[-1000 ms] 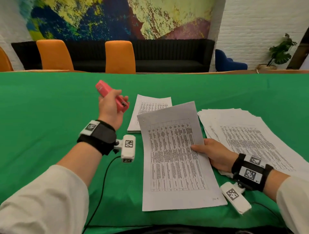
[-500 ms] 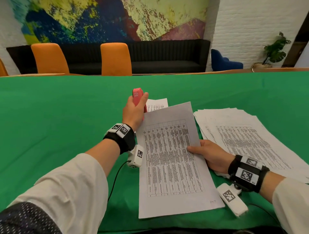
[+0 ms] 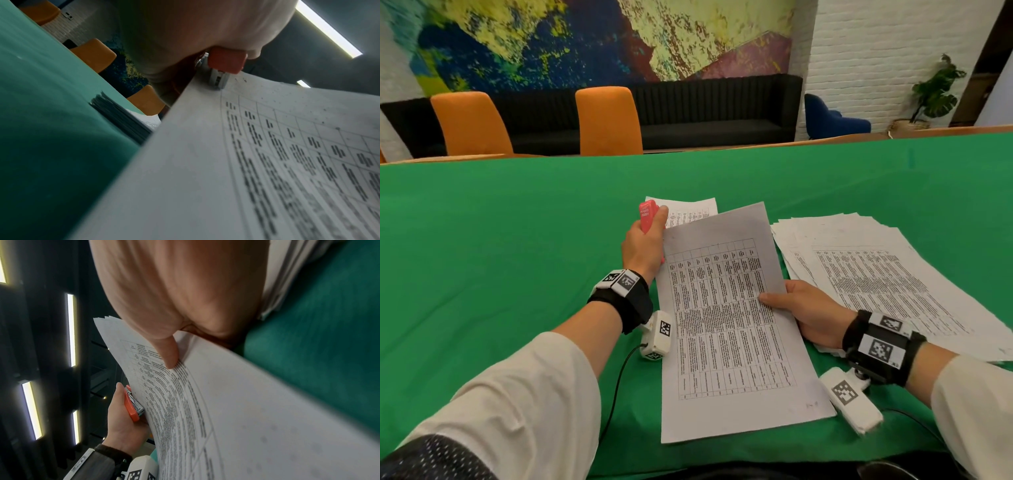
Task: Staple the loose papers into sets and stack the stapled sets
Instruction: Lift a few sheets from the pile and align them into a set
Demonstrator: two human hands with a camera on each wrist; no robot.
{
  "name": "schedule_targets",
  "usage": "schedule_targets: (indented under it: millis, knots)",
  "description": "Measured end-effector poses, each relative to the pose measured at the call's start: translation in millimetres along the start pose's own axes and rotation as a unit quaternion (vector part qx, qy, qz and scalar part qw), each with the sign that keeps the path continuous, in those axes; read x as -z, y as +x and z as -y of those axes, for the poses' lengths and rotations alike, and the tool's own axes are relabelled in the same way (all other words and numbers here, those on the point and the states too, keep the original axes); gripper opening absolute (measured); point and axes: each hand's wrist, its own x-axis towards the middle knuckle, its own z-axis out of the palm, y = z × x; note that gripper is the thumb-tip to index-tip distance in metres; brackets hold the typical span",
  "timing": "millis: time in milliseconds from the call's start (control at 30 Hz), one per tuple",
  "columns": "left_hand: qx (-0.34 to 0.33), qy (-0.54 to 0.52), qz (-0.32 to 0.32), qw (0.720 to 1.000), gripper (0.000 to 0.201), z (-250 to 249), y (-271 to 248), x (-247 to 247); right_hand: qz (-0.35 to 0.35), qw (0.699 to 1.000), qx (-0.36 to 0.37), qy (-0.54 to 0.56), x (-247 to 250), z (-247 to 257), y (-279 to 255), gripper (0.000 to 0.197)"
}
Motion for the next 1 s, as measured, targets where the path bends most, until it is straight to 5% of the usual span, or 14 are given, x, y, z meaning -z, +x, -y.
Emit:
schedule_targets:
  millis: [567, 800, 933, 1000]
  knots:
    - [0.016, -0.044, -0.043, 0.998, 0.058, -1, -3, 0, 0.007, 1.000, -0.002, 0.004, 0, 0, -1, 0.030]
    - [0.071, -0.071, 0.067, 0.993, 0.044, -21, -1, 17, 0.000, 1.000, 0.003, 0.007, 1, 0, -2, 0.029]
    - [0.071, 0.113, 0.104, 0.986, 0.036, -30, -2, 55, -0.014, 1.000, 0.000, 0.016, 5, -1, -2, 0.031]
    - [0.049, 0.272, 0.148, 0.950, 0.024, -26, -9, 73, -0.024, 0.999, 0.000, 0.035, 7, 0, -2, 0.032]
